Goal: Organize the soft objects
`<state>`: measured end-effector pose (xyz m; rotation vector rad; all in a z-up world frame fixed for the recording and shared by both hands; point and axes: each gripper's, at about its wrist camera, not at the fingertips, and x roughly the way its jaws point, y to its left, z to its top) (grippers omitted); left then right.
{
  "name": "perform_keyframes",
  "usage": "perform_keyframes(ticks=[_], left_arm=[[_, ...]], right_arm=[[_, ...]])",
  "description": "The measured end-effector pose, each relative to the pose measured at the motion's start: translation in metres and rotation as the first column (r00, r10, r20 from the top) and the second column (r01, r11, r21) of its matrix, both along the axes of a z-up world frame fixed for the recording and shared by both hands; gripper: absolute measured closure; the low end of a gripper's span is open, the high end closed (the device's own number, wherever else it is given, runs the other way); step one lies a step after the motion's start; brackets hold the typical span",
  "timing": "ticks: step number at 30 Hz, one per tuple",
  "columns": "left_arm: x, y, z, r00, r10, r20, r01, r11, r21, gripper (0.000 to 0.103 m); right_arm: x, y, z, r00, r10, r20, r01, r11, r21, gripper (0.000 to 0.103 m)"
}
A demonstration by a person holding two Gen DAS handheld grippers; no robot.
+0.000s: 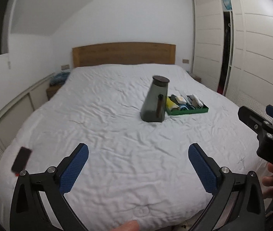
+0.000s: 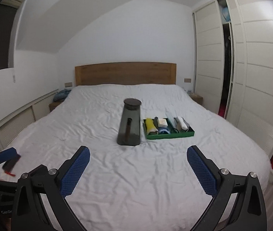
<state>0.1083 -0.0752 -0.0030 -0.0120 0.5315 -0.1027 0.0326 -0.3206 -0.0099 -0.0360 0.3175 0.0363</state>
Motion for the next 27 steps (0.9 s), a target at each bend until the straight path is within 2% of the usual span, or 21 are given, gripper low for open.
perform_keyframes(ticks=[2,6,14,21,27], left_arm=[[-0.017,0.005,0.004,1.0,0.01,0.005,-0.01,1.0,-0.005,0.001],[-0.047,0.002,0.012,0.999,0.009,0.032,-0.01,1.0,0.025,0.001],[-0.076,-0.017,0.01,0.999,-0.046,0.008,0.045,0.998,0.048,0.001],[-0.077,-0.022,0.004,0.997,-0.06,-0.042,0.063,0.996,0.065,0.001],[-0.065,-0.016,-0.002,0.996,-0.043,-0.082,0.048,0.997,0.055,0.001]], right_arm=[[-0.028,0.007,0.002,1.0,0.008,0.003,-0.007,0.999,-0.038,0.0],[-0.073,0.01,0.006,1.0,0.024,0.004,-0.024,0.999,-0.047,0.0],[-0.123,0.002,0.008,0.999,-0.036,0.008,0.037,0.998,-0.053,0.0],[-0.116,0.004,0.014,0.993,-0.089,-0.079,0.086,0.995,-0.045,0.0],[-0.075,0.016,0.029,0.985,-0.103,-0.14,0.095,0.994,-0.06,0.0]])
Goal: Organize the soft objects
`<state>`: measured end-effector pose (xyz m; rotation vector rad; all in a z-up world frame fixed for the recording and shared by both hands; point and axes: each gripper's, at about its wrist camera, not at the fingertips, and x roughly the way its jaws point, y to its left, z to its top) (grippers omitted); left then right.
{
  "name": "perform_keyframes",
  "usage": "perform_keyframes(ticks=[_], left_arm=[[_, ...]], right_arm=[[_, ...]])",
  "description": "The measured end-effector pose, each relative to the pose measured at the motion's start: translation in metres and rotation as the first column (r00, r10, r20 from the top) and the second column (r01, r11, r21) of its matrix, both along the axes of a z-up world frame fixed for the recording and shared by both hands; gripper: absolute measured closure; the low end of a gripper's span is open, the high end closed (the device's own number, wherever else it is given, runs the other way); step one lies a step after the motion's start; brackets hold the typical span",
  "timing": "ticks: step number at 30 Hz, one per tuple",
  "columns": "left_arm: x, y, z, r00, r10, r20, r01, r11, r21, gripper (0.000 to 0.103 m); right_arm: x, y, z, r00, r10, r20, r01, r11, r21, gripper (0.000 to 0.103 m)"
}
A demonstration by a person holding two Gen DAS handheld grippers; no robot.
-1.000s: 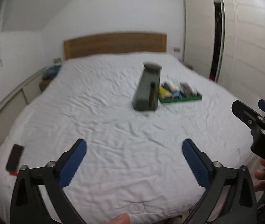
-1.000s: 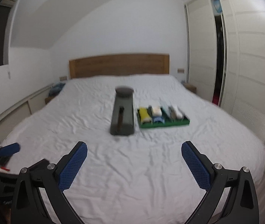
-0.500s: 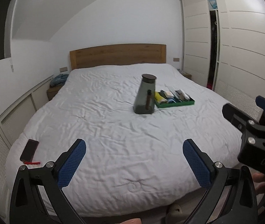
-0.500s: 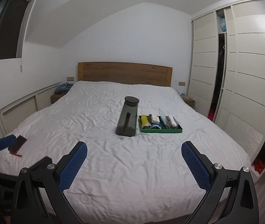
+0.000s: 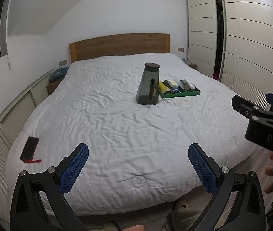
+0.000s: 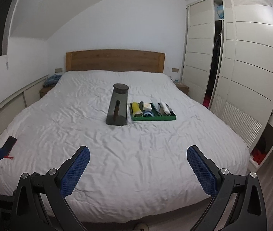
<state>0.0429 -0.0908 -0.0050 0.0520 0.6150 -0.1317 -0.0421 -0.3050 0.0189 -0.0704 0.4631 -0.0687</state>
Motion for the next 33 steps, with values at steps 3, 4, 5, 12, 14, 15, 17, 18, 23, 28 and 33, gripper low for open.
perform_keyframes(ticks=[3,4,5,12,14,15,17,18,23,28,33], left_arm=[[0.013,0.004,-0.007,0.999,0.021,-0.039,-0.02,1.0,0.021,0.001],[0.018,0.006,-0.009,0.998,0.026,-0.054,-0.025,0.999,0.027,0.001],[0.02,0.007,-0.011,0.998,0.029,-0.064,-0.027,0.999,0.028,0.001],[0.036,0.021,-0.031,0.987,0.064,-0.149,-0.06,0.998,0.028,0.001],[0.038,0.022,-0.035,0.984,0.067,-0.164,-0.064,0.998,0.023,0.001],[0.038,0.023,-0.037,0.984,0.065,-0.169,-0.062,0.998,0.022,0.001],[0.039,0.023,-0.038,0.982,0.06,-0.177,-0.057,0.998,0.021,0.001],[0.04,0.022,-0.039,0.981,0.056,-0.183,-0.054,0.998,0.018,0.001],[0.04,0.022,-0.04,0.981,0.056,-0.188,-0.055,0.998,0.014,0.001],[0.042,0.022,-0.04,0.979,0.069,-0.192,-0.067,0.998,0.017,0.001],[0.044,0.023,-0.041,0.978,0.076,-0.193,-0.074,0.997,0.019,0.001]], right_arm=[[0.032,0.004,0.0,0.998,0.006,-0.062,-0.005,1.0,0.008,0.0],[0.04,0.005,0.0,0.997,0.011,-0.079,-0.01,1.0,0.015,0.0],[0.048,0.006,-0.001,0.994,0.022,-0.107,-0.019,0.999,0.027,0.0],[0.078,0.012,-0.005,0.976,0.044,-0.214,-0.038,0.999,0.033,0.0],[0.084,0.012,-0.005,0.975,0.042,-0.22,-0.037,0.999,0.026,0.0],[0.086,0.013,-0.006,0.974,0.042,-0.221,-0.037,0.999,0.025,0.0],[0.091,0.013,-0.005,0.973,0.045,-0.226,-0.04,0.999,0.027,0.0],[0.093,0.014,-0.006,0.973,0.046,-0.228,-0.041,0.999,0.029,0.0],[0.091,0.012,-0.015,0.972,0.052,-0.229,-0.043,0.998,0.042,0.0],[0.089,0.009,-0.02,0.973,0.052,-0.226,-0.038,0.997,0.065,0.0],[0.087,0.007,-0.024,0.971,0.055,-0.231,-0.039,0.997,0.073,0.0]])
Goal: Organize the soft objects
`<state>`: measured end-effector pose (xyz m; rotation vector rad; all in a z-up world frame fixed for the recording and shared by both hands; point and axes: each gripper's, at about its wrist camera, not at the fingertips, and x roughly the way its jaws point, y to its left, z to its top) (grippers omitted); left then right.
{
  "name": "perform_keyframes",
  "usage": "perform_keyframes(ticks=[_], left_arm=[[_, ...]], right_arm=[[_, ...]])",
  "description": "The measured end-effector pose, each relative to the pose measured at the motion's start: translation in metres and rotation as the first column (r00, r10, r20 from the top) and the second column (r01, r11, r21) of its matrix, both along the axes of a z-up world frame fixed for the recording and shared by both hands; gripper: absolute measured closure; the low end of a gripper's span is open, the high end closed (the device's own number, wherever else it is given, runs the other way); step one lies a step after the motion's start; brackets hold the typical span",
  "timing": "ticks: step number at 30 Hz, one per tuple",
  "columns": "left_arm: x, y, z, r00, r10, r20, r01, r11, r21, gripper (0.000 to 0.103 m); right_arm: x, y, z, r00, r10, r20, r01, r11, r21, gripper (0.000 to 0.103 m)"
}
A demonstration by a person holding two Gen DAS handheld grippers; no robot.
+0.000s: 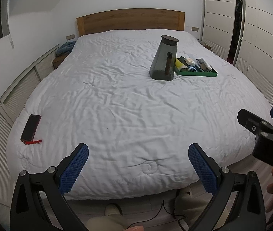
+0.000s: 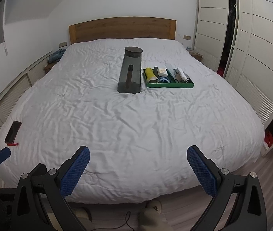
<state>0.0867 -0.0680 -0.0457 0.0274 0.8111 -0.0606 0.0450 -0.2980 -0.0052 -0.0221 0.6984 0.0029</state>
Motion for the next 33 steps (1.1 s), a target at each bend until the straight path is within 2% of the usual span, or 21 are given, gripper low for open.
perform_keyframes(ticks=[33], left_arm=[[-0.005,0.0,0.011,0.999,-0.013,0.051,0.013,1.0,0.002,0.001]], right_arm=[[-0.005,0.0,0.0,1.0,-0.001,0.009,0.001,1.0,-0.006,0.0]])
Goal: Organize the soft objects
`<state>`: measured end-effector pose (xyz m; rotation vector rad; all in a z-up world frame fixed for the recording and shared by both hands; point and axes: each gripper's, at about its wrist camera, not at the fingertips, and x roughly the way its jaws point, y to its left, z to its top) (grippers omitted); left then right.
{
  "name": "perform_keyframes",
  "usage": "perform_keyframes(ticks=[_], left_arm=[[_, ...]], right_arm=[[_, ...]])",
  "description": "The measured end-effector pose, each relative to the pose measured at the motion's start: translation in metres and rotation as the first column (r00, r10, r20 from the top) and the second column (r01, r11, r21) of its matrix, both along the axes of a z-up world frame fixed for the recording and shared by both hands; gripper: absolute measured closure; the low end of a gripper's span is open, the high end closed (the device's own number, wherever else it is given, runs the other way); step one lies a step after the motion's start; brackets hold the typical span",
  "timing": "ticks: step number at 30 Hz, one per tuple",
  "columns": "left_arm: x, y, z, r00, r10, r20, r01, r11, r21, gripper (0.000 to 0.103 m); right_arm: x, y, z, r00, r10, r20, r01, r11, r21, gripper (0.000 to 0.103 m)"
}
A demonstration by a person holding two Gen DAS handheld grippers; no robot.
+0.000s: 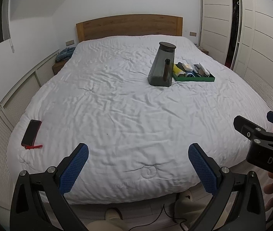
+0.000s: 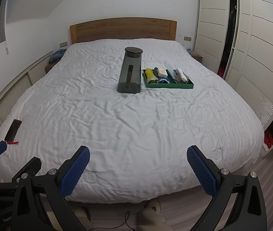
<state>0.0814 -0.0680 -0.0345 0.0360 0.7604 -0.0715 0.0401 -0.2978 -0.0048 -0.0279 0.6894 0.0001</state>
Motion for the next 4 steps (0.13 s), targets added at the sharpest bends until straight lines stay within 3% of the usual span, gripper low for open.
perform_keyframes(ticks=[4], left_arm=[[-0.0017,-0.0024,0.003,1.0,-0.01,0.011,0.01,1.0,0.001,0.001]], right_arm=[[-0.0007,-0.002,0.0019,1.0,0.0,0.003,0.0,1.0,-0.002,0.0]])
